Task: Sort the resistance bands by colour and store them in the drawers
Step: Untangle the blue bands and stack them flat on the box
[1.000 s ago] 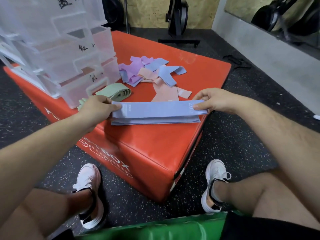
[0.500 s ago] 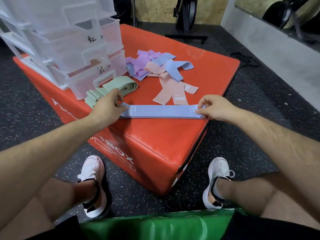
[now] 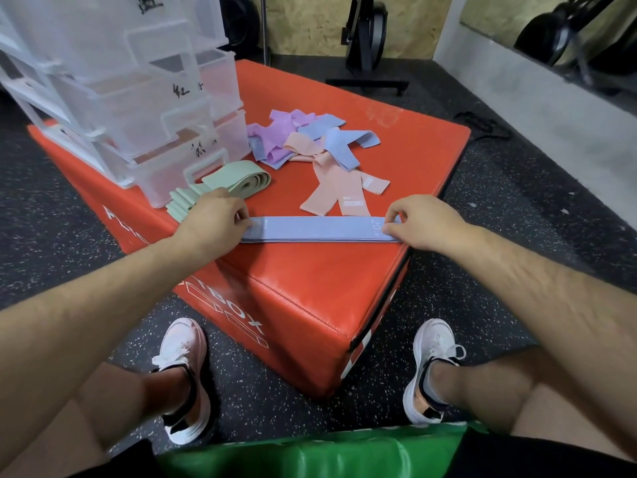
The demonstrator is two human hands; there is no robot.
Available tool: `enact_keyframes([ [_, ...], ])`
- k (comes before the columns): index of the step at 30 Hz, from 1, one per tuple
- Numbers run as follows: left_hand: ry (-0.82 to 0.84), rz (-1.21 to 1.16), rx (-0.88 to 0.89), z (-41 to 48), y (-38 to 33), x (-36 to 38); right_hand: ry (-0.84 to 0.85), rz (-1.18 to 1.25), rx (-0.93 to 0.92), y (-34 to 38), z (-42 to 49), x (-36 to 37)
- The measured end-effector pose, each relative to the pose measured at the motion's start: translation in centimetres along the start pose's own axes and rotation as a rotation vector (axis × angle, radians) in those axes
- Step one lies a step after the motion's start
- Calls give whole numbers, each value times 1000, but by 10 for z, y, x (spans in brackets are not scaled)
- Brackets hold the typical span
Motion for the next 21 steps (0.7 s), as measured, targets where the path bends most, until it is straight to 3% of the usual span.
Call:
enact_keyframes([
  [3,-44,9,-7,12,-10,-12,-61,-44,-65,28,11,-9],
  [8,-106,-5,79,52,-34,-29,-106,79,-211,89,35,-7],
  [13,-72,-32,66,90,-31,-30,-108,143,-297,132,79,12],
  [21,43,42,-32,126,4,-9,-18,-14,-320,159,156,58],
])
Point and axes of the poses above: each hand's wrist, its own z-axis towards the middle knuckle, its own x-axis out of the palm, y = z × x, the point moved 4 cm from there along z, towards the middle knuckle, and after that the axes turned 2 degrees about x, right-handed, at the moved point
